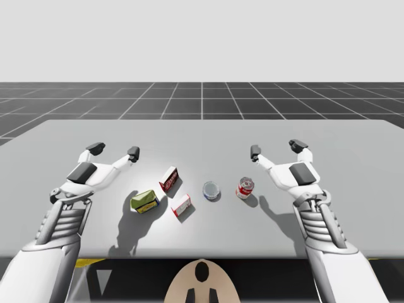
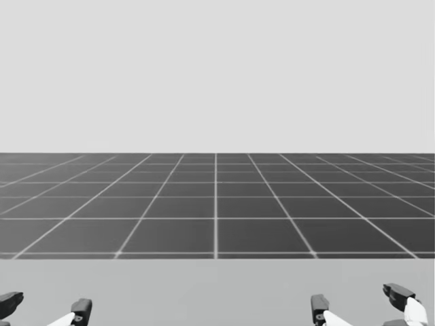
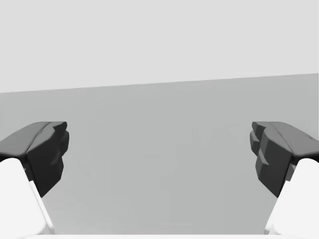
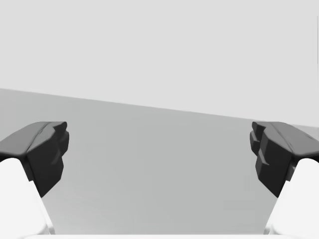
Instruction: Grasp the pudding box and hold it up.
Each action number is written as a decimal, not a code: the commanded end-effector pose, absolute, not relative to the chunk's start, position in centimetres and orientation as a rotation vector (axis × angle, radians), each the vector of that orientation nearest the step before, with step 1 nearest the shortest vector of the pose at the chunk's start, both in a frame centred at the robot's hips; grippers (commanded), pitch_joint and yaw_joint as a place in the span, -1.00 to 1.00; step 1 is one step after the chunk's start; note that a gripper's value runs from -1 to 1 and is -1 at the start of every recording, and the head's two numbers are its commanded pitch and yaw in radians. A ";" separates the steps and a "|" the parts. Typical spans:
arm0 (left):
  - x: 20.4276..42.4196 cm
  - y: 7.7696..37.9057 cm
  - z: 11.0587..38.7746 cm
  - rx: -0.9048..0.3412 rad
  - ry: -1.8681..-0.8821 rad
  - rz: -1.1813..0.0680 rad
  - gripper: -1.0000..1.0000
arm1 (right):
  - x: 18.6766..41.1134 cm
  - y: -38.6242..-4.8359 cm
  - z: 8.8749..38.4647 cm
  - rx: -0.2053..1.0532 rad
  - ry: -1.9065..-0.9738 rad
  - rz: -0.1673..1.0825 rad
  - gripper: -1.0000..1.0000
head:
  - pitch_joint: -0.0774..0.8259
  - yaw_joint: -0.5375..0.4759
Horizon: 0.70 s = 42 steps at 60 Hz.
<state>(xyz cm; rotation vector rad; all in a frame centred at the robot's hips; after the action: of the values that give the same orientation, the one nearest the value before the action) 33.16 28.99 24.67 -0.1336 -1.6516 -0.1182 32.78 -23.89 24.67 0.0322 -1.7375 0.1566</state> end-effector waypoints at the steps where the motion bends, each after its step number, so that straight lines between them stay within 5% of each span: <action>1: 33.1 28.9 24.7 -0.128 -1.654 -0.124 -1.00 | 32.6 -23.7 24.7 0.016 -1.734 0.109 -1.00 | -0.82 0.05; 10: 33.1 28.9 24.7 -0.125 -1.656 -0.127 -1.00 | 32.5 -23.8 25.0 0.035 -1.738 0.126 -1.00 | -0.74 0.06; 42: 33.2 28.7 24.5 -0.107 -1.658 -0.126 -1.00 | 32.9 -23.8 24.7 0.018 -1.724 0.125 -1.00 | 0.07 0.11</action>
<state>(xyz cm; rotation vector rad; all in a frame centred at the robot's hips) 33.15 28.78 24.55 -0.1145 -1.6555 -0.1238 32.87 -23.78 24.67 0.0174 -1.7267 0.1245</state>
